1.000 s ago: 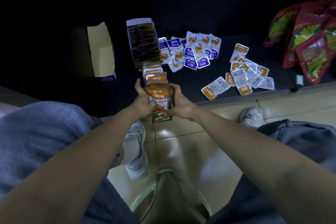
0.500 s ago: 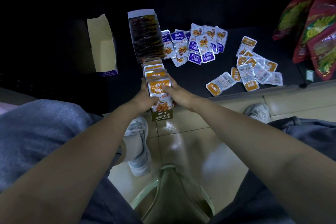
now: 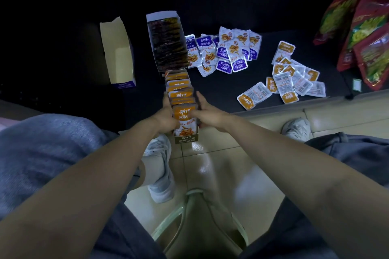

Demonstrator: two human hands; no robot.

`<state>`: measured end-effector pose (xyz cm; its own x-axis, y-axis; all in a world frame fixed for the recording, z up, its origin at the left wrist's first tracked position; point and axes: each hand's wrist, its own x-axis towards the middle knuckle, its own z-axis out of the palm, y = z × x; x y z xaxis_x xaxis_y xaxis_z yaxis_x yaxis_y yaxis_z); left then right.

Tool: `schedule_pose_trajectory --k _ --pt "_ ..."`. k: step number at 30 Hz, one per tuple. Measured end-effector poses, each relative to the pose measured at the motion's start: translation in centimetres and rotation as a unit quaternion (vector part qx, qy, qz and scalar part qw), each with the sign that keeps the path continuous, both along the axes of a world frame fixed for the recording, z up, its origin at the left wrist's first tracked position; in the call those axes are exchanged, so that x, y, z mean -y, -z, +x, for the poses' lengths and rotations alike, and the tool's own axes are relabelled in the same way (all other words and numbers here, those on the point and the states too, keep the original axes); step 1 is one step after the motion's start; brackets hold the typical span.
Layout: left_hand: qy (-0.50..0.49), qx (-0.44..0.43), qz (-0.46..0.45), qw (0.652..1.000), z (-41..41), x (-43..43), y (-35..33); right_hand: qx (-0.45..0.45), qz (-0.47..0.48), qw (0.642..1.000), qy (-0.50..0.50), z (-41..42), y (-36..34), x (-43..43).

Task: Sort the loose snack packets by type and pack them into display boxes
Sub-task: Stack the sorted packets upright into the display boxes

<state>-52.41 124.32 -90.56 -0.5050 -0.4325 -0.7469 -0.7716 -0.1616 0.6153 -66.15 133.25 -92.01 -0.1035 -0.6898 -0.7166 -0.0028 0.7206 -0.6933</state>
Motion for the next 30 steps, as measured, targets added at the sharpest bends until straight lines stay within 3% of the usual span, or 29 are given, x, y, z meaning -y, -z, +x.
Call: schedule_pose_trajectory --k 9,23,30 --pt "0.006 -0.082 0.018 0.996 -3.1 -1.7 -1.1 -0.016 -0.001 0.998 0.064 -3.4 -0.7 -1.7" --pt "-0.019 -0.095 -0.014 0.995 -6.5 -0.7 2.3 -0.015 -0.032 0.992 0.119 -5.0 1.5 -0.8" --pt "-0.007 -0.043 -0.050 0.998 -6.1 -1.1 2.8 -0.012 -0.033 0.996 0.081 -5.1 1.2 -1.6"
